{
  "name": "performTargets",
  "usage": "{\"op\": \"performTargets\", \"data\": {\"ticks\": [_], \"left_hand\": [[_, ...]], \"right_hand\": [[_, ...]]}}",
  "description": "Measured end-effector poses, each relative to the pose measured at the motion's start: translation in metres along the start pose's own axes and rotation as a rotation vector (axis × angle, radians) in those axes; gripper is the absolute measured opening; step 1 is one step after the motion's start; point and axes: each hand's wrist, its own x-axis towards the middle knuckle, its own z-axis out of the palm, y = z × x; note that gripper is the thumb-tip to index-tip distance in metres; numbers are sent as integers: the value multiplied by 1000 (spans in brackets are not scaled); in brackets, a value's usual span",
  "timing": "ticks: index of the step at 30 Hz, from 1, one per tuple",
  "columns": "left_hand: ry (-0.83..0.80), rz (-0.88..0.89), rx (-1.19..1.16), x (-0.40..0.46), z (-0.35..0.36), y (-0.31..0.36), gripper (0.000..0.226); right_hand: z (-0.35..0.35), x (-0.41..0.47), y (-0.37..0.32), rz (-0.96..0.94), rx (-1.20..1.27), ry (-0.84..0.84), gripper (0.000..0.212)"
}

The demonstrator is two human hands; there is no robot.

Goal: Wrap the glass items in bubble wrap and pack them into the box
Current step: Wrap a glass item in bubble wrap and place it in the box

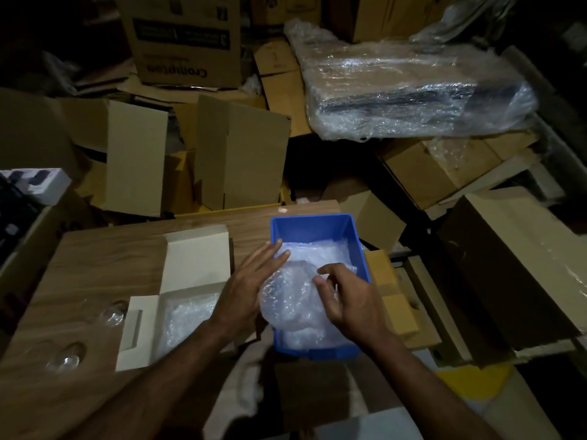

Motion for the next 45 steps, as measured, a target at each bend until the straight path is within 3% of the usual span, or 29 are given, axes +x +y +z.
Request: {"op": "performTargets", "data": {"ticks": [2, 5, 8, 10, 14, 16, 18, 21, 23, 26, 31, 33, 36, 39, 42, 45], "left_hand": [[50, -22, -48, 0, -14, 0, 56], [108, -84, -186, -2, -33, 8, 46], [168, -204, -365, -6, -47, 16, 33], [217, -296, -461, -8, -56, 17, 23], [378, -483, -629, -6, -79, 34, 17], [400, -608, -691, -7, -84, 40, 21], [381, -717, -710, -12, -86, 33, 23], [396, -890, -853, -25, -89, 16, 45], [406, -964, -902, -36, -95, 7, 56], [406, -1007, -825, -51, -98, -7, 44], [447, -934, -704, -73, -107, -17, 15], [452, -905, -697, -82, -116, -22, 30], [354, -761, -687, -97, -132, -41, 55], [205, -745, -794, -107, -154, -56, 43], [7, -734, -891, -117, -177, -68, 58], [-66, -738, -678, -121, -192, -77, 75]], "right_hand": [[-7, 5, 0, -59, 70, -118, 36], [-16, 16, 0, 28, 168, -385, 64], [-13, 27, 0, -19, 207, -428, 38], [-17, 32, -9, 77, 379, -420, 24], [-17, 42, -43, 427, 902, -431, 28], [-8, 46, -64, 587, 1203, -385, 27], [3, 48, -79, 654, 1370, -444, 37], [26, 41, -84, 616, 1213, -554, 63], [44, 36, -87, 654, 1102, -523, 68], [66, 33, -90, 748, 1042, -351, 57], [89, 24, -98, 595, 728, -190, 80], [93, 19, -99, 472, 681, -180, 83], [98, 18, -105, 349, 586, -224, 67], [100, 21, -113, 394, 628, -296, 56], [106, 24, -116, 437, 614, -388, 61], [114, 28, -123, 409, 440, -424, 68]]}}
